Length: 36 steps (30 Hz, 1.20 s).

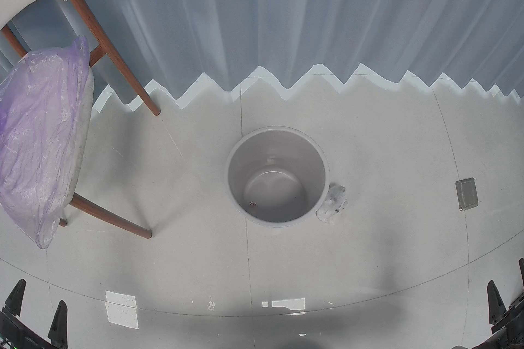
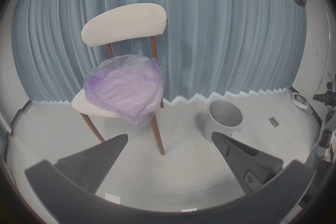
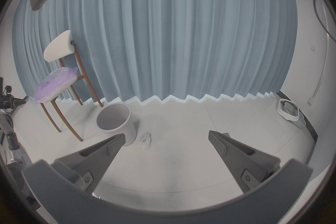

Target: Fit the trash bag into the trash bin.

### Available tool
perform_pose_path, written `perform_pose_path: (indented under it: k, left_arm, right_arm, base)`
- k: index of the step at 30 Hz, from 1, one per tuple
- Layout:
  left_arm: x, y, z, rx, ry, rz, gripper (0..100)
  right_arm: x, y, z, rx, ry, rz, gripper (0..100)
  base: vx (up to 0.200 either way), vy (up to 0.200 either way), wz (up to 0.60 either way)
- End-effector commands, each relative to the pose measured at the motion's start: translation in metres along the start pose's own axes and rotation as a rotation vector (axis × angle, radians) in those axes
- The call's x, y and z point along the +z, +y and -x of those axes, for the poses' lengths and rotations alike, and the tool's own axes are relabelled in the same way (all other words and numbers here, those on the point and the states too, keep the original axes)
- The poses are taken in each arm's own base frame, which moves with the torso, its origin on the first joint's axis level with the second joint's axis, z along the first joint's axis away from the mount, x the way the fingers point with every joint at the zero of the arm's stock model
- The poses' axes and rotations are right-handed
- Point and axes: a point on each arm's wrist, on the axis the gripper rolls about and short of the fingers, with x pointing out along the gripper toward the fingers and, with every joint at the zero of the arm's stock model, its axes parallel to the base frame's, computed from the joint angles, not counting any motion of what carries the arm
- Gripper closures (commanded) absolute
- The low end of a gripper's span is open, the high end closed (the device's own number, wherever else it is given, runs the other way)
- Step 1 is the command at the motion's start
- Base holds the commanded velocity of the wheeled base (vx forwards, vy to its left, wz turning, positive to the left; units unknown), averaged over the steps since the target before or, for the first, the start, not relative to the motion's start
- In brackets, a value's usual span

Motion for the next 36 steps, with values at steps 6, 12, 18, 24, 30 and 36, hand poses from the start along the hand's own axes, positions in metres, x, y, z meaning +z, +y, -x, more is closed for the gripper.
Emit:
perform_pose_path:
  k: [6, 12, 18, 24, 30, 36]
  left_arm:
    - [-0.005, 0.000, 0.000, -0.002, 0.000, -0.009, 0]
    - [0.015, 0.002, 0.002, 0.054, -0.200, 0.052, 0]
    - [0.045, 0.002, 0.008, 0.058, -0.262, 0.021, 0]
    - [0.102, 0.004, -0.015, 0.046, -0.166, 0.003, 0]
    - [0.175, 0.006, -0.083, 0.031, -0.058, -0.007, 0]
    - [0.199, 0.008, -0.156, -0.028, 0.056, -0.004, 0]
  right_arm:
    - [-0.005, 0.000, 0.000, 0.000, 0.001, 0.000, 0]
    - [-0.005, 0.000, 0.000, 0.000, 0.001, 0.000, 0]
    - [-0.005, 0.000, 0.000, 0.000, 0.001, -0.001, 0]
    - [-0.005, 0.000, 0.000, 0.002, 0.001, 0.000, 0]
    - [-0.005, 0.000, 0.000, 0.000, 0.001, 0.000, 0]
    - [-0.005, 0.000, 0.000, 0.005, -0.001, 0.000, 0]
  base:
    - [0.000, 0.000, 0.00]
    - [0.000, 0.000, 0.00]
    - [0.000, 0.000, 0.00]
    - [0.000, 0.000, 0.00]
    - [0.000, 0.000, 0.00]
    - [0.000, 0.000, 0.00]
